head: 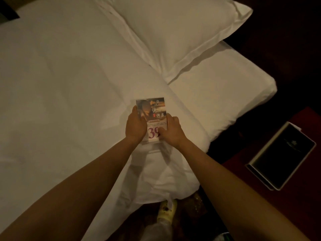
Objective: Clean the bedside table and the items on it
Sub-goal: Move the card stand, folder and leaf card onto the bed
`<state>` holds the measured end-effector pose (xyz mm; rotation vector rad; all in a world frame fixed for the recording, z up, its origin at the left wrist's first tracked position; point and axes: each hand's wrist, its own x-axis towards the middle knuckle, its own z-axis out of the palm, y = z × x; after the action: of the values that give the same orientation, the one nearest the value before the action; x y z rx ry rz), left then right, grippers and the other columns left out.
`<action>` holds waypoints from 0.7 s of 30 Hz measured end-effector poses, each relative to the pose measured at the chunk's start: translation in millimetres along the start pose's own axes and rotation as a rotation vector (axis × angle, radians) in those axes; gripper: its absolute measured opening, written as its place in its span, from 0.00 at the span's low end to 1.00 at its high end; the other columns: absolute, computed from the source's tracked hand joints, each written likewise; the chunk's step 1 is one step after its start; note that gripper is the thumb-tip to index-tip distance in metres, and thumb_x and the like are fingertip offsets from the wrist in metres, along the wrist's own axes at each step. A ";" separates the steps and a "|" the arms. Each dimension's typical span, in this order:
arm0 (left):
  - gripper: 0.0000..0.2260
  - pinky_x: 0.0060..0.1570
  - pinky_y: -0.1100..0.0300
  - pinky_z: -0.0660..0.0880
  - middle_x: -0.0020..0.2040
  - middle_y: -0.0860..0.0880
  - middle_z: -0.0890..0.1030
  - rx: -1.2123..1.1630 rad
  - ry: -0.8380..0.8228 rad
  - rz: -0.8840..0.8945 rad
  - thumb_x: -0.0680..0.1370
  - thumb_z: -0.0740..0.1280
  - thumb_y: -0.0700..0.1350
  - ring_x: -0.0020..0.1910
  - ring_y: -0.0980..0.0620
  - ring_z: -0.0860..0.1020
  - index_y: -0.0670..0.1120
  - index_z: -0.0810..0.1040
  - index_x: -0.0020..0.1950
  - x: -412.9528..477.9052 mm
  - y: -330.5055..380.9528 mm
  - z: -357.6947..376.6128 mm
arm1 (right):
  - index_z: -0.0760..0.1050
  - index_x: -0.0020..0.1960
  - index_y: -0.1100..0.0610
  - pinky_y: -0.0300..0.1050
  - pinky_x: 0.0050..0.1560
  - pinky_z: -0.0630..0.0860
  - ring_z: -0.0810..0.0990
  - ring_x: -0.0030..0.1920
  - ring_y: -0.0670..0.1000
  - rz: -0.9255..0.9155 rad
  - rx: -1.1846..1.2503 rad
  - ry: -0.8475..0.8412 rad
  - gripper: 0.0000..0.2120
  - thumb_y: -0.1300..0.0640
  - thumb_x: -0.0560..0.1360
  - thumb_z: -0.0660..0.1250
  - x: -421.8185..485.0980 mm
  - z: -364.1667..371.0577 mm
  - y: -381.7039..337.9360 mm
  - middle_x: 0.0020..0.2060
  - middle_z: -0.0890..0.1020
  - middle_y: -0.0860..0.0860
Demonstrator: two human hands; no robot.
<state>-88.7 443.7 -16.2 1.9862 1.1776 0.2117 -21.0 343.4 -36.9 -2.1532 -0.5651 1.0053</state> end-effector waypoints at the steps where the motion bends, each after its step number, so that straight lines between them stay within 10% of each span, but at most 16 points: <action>1: 0.13 0.43 0.60 0.69 0.56 0.39 0.80 -0.001 0.005 0.005 0.80 0.56 0.42 0.49 0.44 0.78 0.40 0.70 0.62 4.1 -5.2 -1.3 | 0.63 0.67 0.57 0.50 0.60 0.69 0.68 0.62 0.58 -0.008 0.002 -0.006 0.31 0.49 0.66 0.60 3.0 4.7 -2.5 0.61 0.71 0.59; 5: 0.13 0.38 0.65 0.72 0.54 0.39 0.80 0.039 -0.003 0.012 0.79 0.59 0.43 0.46 0.47 0.78 0.38 0.71 0.61 16.7 -27.2 -1.4 | 0.59 0.71 0.57 0.55 0.64 0.69 0.69 0.62 0.60 -0.066 -0.009 -0.010 0.32 0.51 0.71 0.66 12.4 19.6 -4.3 0.61 0.72 0.61; 10: 0.20 0.68 0.51 0.63 0.69 0.39 0.70 0.199 0.000 -0.046 0.79 0.57 0.43 0.69 0.41 0.66 0.42 0.63 0.72 14.7 -37.5 1.8 | 0.53 0.74 0.56 0.53 0.66 0.62 0.62 0.69 0.60 -0.127 -0.153 0.026 0.42 0.35 0.68 0.60 9.7 20.3 2.9 0.71 0.64 0.58; 21: 0.23 0.72 0.51 0.56 0.73 0.42 0.66 0.357 -0.171 0.512 0.78 0.56 0.50 0.73 0.44 0.63 0.46 0.63 0.73 -41.1 34.9 71.5 | 0.44 0.76 0.55 0.56 0.75 0.45 0.48 0.76 0.60 0.007 -0.386 0.289 0.44 0.38 0.72 0.63 -39.7 -59.6 83.1 0.77 0.48 0.58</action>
<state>-52.3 363.0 -29.3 2.5430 0.6093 0.0871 9.9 239.1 -50.8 -2.5823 -0.6502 0.6041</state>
